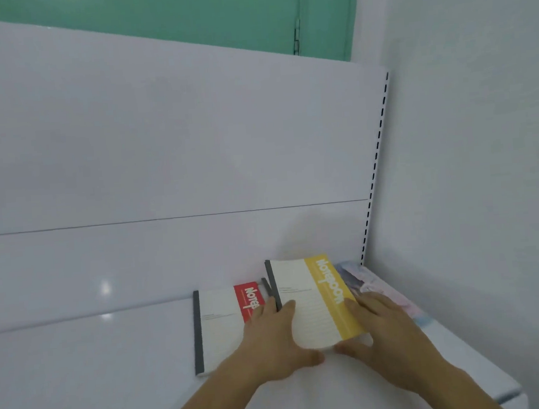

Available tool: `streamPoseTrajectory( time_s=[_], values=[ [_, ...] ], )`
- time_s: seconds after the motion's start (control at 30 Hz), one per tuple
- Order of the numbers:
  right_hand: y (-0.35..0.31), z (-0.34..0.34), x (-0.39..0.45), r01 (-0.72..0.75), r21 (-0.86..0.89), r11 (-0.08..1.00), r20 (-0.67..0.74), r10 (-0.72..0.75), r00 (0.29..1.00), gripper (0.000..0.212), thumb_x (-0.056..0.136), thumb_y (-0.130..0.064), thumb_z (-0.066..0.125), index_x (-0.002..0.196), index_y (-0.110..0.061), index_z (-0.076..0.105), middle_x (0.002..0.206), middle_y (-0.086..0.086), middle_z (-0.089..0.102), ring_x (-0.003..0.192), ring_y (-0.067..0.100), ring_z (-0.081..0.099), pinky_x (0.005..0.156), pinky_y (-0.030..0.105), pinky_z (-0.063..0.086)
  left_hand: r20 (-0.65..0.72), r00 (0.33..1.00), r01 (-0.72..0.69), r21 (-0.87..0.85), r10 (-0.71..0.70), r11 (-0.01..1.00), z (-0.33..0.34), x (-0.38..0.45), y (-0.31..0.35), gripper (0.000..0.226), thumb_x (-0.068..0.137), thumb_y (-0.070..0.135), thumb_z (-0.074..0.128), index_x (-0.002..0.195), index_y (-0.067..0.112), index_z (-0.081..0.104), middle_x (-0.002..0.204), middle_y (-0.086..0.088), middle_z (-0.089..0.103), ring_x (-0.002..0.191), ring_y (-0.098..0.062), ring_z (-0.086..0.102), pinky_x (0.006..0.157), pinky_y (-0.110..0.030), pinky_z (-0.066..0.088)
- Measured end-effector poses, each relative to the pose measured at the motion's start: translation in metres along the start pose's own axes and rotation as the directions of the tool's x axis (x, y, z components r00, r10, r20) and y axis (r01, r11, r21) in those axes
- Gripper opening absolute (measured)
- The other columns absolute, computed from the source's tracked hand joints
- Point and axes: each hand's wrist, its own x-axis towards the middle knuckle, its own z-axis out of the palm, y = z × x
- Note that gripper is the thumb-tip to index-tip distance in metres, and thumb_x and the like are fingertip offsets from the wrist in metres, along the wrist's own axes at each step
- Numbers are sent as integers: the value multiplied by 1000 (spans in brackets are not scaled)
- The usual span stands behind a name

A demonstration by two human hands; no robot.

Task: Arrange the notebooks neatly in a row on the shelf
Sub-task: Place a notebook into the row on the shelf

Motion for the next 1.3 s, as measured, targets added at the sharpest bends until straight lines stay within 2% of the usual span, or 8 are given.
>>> streamPoseTrajectory(
  time_s=[0.17, 0.3, 0.43, 0.53, 0.7, 0.9, 1.17, 1.3],
  values=[
    [34, 27, 28, 123, 2, 992, 42, -123, 992, 80, 73, -84, 42, 113, -20, 69, 103, -6, 67, 105, 23, 62, 86, 36, 55, -17, 996, 91, 159, -89, 983, 21, 18, 2, 75, 75, 73, 58, 132, 26, 48, 135, 2, 44, 132, -25, 33, 113, -42, 26],
    [45, 34, 34, 153, 71, 986, 104, -160, 982, 86, 75, -88, 32, 127, -26, 61, 116, -9, 63, 125, 22, 48, 104, 39, 42, -30, 994, 108, 209, -104, 972, 30, 19, 3, 75, 78, 77, 49, 133, 26, 48, 134, 2, 47, 133, -23, 34, 117, -42, 20],
    [51, 33, 39, 212, 63, 975, 115, -218, 969, 84, 73, -90, 23, 121, -32, 59, 111, -11, 57, 121, 18, 44, 103, 33, 36, -59, 994, 105, 270, -92, 957, 25, 19, 6, 63, 79, 77, 51, 114, 24, 55, 110, 1, 56, 108, -20, 45, 98, -34, 34],
    [52, 33, 40, 212, 89, 973, 131, -222, 966, 80, 72, -89, 24, 116, -31, 59, 109, -11, 56, 119, 15, 42, 100, 30, 36, -85, 994, 95, 261, -75, 961, 21, 19, 6, 51, 81, 73, 55, 95, 24, 54, 100, 3, 58, 96, -17, 47, 81, -31, 33],
    [52, 28, 47, 207, 118, 971, 187, -226, 956, 77, 70, -88, 28, 110, -30, 59, 103, -12, 53, 113, 11, 41, 96, 27, 35, -45, 998, 59, 269, -48, 961, 18, 19, 5, 44, 83, 68, 54, 89, 25, 48, 95, 3, 55, 90, -16, 45, 77, -31, 31],
    [54, 23, 54, 165, 172, 971, 254, -206, 945, 86, 68, -86, 37, 129, -27, 53, 117, -11, 51, 117, 9, 40, 99, 25, 32, 0, 999, 47, 267, -48, 963, 8, 19, 4, 43, 83, 64, 58, 80, 23, 46, 89, 1, 56, 84, -18, 49, 69, -32, 37],
    [52, 20, 50, 190, 91, 978, 243, -207, 948, 85, 71, -87, 27, 127, -29, 52, 118, -10, 50, 120, 14, 39, 103, 28, 31, -10, 993, 116, 267, -117, 957, 5, 11, 17, 39, 85, 59, 60, 88, 22, 48, 98, 1, 55, 90, -17, 45, 77, -31, 34],
    [47, 15, 51, 155, 76, 985, 136, -164, 977, 89, 75, -87, 17, 137, -29, 46, 138, -8, 43, 134, 17, 32, 110, 36, 31, -84, 985, 165, 210, -150, 964, 2, 1, 18, 62, 85, 68, 55, 125, 21, 54, 128, 3, 56, 122, -20, 46, 103, -34, 38]
  ],
)
